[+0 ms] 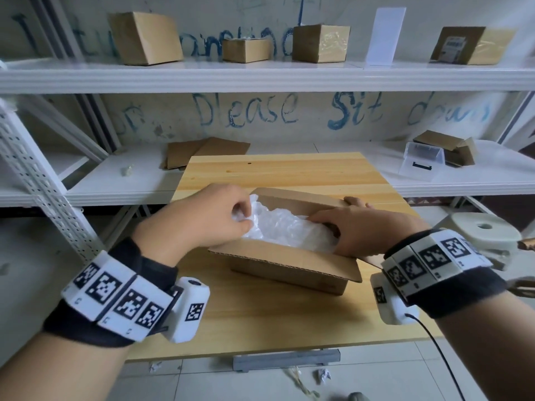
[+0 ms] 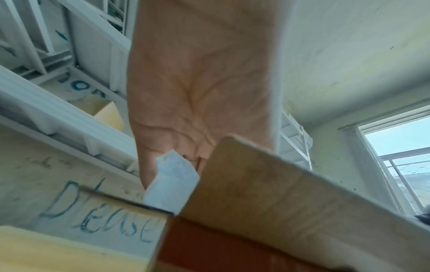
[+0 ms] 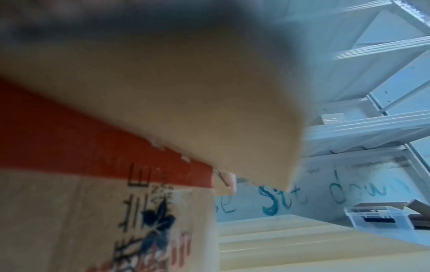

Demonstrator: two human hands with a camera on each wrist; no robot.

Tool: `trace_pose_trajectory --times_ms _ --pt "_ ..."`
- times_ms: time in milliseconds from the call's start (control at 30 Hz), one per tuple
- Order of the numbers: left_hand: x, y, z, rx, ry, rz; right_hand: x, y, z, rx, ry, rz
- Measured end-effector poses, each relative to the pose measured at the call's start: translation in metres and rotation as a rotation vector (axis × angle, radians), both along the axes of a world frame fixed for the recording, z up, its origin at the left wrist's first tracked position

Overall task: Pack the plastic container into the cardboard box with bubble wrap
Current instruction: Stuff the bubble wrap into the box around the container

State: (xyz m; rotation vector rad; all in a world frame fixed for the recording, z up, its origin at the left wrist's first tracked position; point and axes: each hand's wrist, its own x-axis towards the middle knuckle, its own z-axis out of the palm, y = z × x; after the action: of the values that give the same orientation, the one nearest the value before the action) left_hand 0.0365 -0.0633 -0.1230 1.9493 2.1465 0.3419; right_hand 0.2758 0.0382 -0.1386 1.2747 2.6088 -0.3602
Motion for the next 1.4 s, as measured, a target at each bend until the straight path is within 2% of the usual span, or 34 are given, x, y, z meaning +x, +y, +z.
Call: trace_pose_trajectory --times_ms 67,167,267,333,433,533,633,733,867,1000,1100,1200,1300,1333,1400 --pt "-0.009 -0.005 -0.009 -0.024 -0.051 -0.018 0.003 0.003 0.001 -0.013 0.077 0.004" --pt "-0.019 -0.012 -0.007 -0.133 -0.268 -0.072 0.01 0.008 0.003 -0.083 0.176 0.038" --pt "-0.023 -0.024 -0.01 -0.313 -0.401 -0.142 0.018 -0.001 0.016 -0.33 0.457 -0.025" --pt "-0.02 -0.032 -0.022 -0.286 -0.408 -0.103 0.024 -0.016 0.03 -0.404 0.575 -0.046" --pt "-0.011 -0.036 -0.039 -0.09 -0.346 -0.038 0.03 -0.034 0.035 -0.304 0.392 -0.033" --pt "-0.002 -0.037 -0.043 0.027 -0.327 -0.013 0.026 -0.043 0.018 -0.159 0.279 -0.029" --pt "0.003 -0.041 -0.045 0.014 -0.368 -0.016 0.023 -0.041 -0.006 -0.072 0.33 -0.058" --pt "0.0 -0.042 -0.044 0.018 -0.506 0.002 0.025 -0.037 -0.012 -0.064 0.404 -0.046" --pt "0.005 -0.039 -0.041 0.078 -0.388 -0.007 0.028 -0.027 -0.016 -0.069 0.419 -0.033" --pt "0.011 -0.026 -0.034 0.231 -0.33 0.14 0.026 -0.028 -0.013 -0.131 0.438 -0.051" --pt "0.021 -0.02 -0.028 0.274 -0.146 0.223 0.023 -0.031 -0.01 -0.216 0.539 -0.113" --pt "0.029 -0.019 -0.025 0.354 0.012 0.224 0.022 -0.031 -0.015 -0.243 0.577 -0.132" --pt "0.031 -0.02 -0.027 0.406 0.26 0.21 0.023 -0.03 -0.021 -0.143 0.561 -0.111" --pt "0.031 -0.021 -0.027 0.417 0.275 0.202 0.023 -0.031 -0.023 -0.09 0.541 -0.09" --pt "0.028 -0.022 -0.03 0.434 0.126 0.166 0.025 -0.034 -0.026 0.0 0.534 -0.048"
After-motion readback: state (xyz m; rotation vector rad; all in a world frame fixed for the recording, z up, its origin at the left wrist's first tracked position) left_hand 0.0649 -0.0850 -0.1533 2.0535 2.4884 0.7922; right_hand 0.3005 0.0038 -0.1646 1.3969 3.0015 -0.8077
